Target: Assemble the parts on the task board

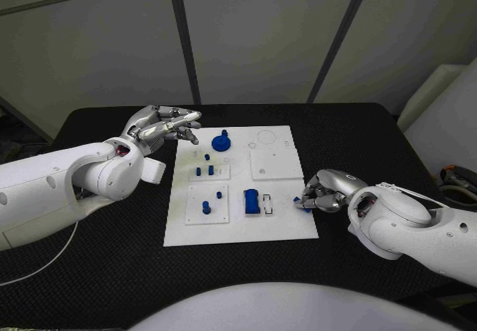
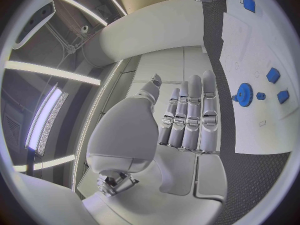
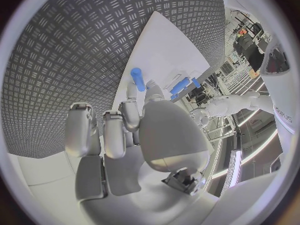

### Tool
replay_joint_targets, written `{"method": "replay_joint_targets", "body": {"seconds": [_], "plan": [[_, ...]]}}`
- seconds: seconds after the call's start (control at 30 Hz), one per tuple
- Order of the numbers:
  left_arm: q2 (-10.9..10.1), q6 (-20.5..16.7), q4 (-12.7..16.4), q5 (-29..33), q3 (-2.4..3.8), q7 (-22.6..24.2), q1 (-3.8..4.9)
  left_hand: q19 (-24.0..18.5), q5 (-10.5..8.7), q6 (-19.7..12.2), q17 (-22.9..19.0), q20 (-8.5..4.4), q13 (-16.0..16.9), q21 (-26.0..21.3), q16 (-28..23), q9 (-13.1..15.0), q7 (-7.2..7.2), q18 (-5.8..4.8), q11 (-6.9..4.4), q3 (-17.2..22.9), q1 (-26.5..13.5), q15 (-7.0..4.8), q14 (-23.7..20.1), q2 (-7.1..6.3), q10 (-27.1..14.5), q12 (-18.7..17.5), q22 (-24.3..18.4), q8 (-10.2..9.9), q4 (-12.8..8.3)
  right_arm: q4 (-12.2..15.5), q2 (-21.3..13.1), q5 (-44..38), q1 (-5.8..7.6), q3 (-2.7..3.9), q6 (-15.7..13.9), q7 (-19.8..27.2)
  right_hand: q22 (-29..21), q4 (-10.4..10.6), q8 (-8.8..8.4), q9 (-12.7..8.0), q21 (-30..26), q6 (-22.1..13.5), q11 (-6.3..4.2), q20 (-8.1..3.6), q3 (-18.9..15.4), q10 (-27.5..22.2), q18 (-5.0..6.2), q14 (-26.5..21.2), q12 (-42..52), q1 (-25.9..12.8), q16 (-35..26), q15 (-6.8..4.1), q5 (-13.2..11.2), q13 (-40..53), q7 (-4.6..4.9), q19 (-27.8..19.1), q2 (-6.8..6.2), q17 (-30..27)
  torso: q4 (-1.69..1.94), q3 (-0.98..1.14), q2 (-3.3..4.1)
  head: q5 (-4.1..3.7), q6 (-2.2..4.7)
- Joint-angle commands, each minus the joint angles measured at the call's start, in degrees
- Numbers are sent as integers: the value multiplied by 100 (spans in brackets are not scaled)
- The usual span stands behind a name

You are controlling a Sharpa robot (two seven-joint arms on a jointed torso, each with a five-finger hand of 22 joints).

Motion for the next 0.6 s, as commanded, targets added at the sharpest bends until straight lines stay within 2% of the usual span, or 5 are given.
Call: {"method": "replay_joint_targets", "body": {"seconds": [0.03, 0.4, 0.6], "plan": [[-8, 66, 13, 4, 4, 52, 5, 41, 8, -19, -5, 6, 9, -32, -30, 8, 14, -56, -3, -31, 18, -2, 35, 17, -49, 20, -6, -5, -7, -24, 35, -159, -34, -19, 254, -77, 516, -40, -37, -6, -25, 41, -38, -33, 25, 11, -61, 401, -32, 122, -31, -24, -15, 3, -1, -4, -62, 589, 6, -2, 6, 9, -6], [-37, 62, 33, 4, 4, 40, 5, 41, 8, -19, -5, 6, 9, -32, -30, 8, 14, -56, -3, -31, 18, -2, 35, 17, -49, 20, -6, -5, -7, -5, 126, -1173, -83, -19, 844, -453, 368, -274, -90, -8, -184, -49, 5, -22, 32, -134, -21, 373, -248, 448, -98, 5, -326, -125, 58, -137, -263, 517, 1, -3, -3, 21, -24], [-47, 60, 38, 4, 4, 33, 5, 45, 10, -19, -5, 6, 10, -37, -32, 9, 15, -56, -3, -38, 25, -2, 35, 26, -51, 21, -10, -4, -6, 32, 164, -1566, -108, -19, 1074, -604, 310, -447, -97, 3, -253, -124, 35, 4, 105, -223, -6, 366, -354, 710, -117, 31, -373, -188, 93, -185, -294, 513, 5, -1, -7, 27, -26]]}}
